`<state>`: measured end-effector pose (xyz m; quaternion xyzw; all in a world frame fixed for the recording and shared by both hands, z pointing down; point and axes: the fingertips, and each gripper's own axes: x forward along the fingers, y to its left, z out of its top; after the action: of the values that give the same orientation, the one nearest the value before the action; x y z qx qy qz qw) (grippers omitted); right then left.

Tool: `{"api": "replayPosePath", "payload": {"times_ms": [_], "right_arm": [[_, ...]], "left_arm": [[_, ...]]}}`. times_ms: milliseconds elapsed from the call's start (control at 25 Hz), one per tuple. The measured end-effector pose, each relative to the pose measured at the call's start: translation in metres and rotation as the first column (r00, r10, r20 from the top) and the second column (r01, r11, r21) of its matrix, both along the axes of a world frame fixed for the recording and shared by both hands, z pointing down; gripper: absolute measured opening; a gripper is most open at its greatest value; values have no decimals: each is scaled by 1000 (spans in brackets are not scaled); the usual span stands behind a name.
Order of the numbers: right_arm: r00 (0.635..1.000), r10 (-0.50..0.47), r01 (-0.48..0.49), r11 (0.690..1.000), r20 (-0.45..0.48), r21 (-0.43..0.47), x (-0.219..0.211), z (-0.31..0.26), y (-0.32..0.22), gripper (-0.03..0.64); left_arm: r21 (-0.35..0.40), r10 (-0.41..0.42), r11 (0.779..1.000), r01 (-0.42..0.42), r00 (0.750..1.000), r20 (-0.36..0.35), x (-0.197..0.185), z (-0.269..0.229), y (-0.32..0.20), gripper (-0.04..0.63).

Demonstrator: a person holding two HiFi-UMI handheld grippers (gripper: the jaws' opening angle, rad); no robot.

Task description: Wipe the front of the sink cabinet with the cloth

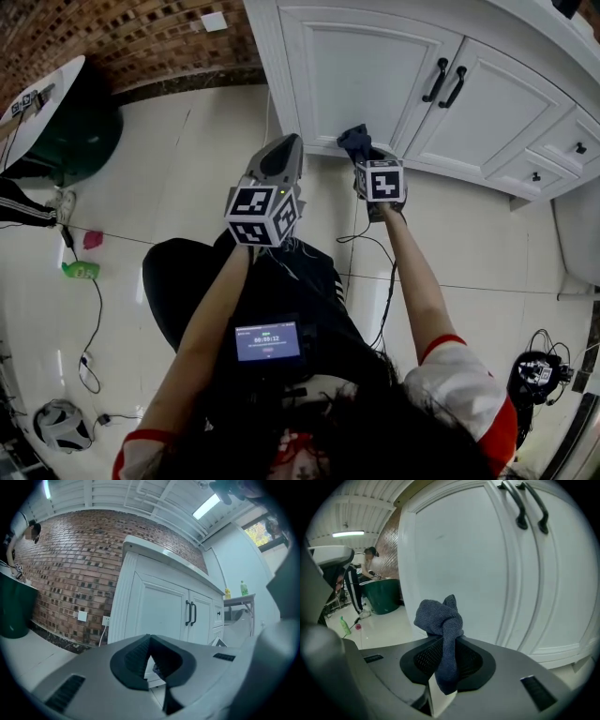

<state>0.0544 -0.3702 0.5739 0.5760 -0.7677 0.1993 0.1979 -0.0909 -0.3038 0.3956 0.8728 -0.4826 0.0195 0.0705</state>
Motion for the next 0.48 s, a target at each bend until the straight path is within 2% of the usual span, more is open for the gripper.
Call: {"api": "replayPosePath", "payload": {"times_ms": [280, 480], "right_arm": [[993, -119, 119, 993, -7, 2, -84, 9, -21, 87], [985, -165, 165, 986, -53, -3, -112, 19, -33, 87]], "left_arm": [[11, -28, 1000, 27, 999, 37, -31, 1, -12, 35], [-3, -48, 999, 48, 999, 18, -49, 3, -10, 35]]}}
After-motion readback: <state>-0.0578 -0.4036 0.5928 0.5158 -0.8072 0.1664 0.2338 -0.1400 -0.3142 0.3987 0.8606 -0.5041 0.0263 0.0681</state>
